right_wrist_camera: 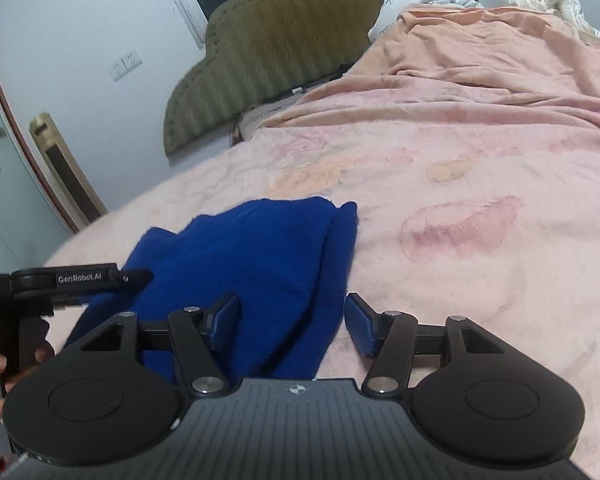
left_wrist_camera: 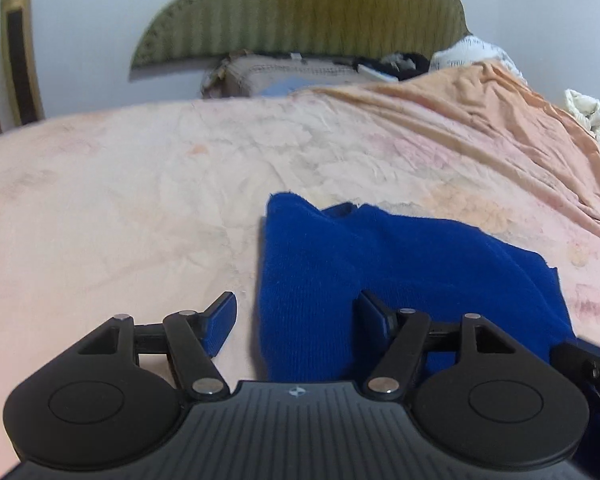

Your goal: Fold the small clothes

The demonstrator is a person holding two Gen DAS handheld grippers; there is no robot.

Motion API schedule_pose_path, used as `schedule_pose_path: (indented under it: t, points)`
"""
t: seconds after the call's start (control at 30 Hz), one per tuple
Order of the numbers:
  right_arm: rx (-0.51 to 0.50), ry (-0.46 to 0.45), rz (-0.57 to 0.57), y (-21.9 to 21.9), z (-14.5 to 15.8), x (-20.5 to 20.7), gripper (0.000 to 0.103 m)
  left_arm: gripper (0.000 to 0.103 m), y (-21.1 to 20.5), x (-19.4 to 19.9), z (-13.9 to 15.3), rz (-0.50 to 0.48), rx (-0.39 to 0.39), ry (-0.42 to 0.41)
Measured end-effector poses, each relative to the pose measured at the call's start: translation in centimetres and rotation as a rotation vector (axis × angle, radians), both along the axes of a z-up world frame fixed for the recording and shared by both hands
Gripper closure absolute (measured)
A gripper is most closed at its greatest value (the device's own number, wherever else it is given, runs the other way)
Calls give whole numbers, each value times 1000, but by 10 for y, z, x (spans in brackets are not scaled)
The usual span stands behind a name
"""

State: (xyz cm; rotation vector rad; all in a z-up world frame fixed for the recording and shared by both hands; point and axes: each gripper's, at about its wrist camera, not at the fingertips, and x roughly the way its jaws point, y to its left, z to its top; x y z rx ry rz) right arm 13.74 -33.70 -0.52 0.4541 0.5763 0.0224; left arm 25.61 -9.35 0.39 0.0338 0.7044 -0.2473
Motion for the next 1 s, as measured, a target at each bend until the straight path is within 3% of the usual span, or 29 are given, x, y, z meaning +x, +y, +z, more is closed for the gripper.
schedule_pose_path:
  t: [0.13,0.27,0.33,0.43,0.5,0.63,0.77,0.9,1.0]
  points:
    - [-142,-88,-21,18,16,-15,42,37,-1,-53,17,-5,42,-89]
    - [-215,-234,102,42,33,-28,38,34,-2,-100,13,-30,91,-113]
    - [-209,-225,207,52,33,-27,33,34,-2,-112,4,-25,122,-113]
    - [-279,-102,261,66,21,-17,27,32,5,-122,-11,-22,125,-76]
    - [-322,-38,236,69,14,-9,23,32,9,-126,-14,-25,109,-59]
    - [-259,-27,193,57,12,-9,4,29,12,-143,-10,-28,156,-96]
    - [-164,-15,93,39,8,-10,4,28,23,-166,-9,-21,147,-96]
    - [-109,-21,-110,20,3,-40,3,22,36,-185,-11,-9,142,-97]
    - [-92,-22,-202,17,3,-67,1,22,43,-193,-14,-13,119,-52]
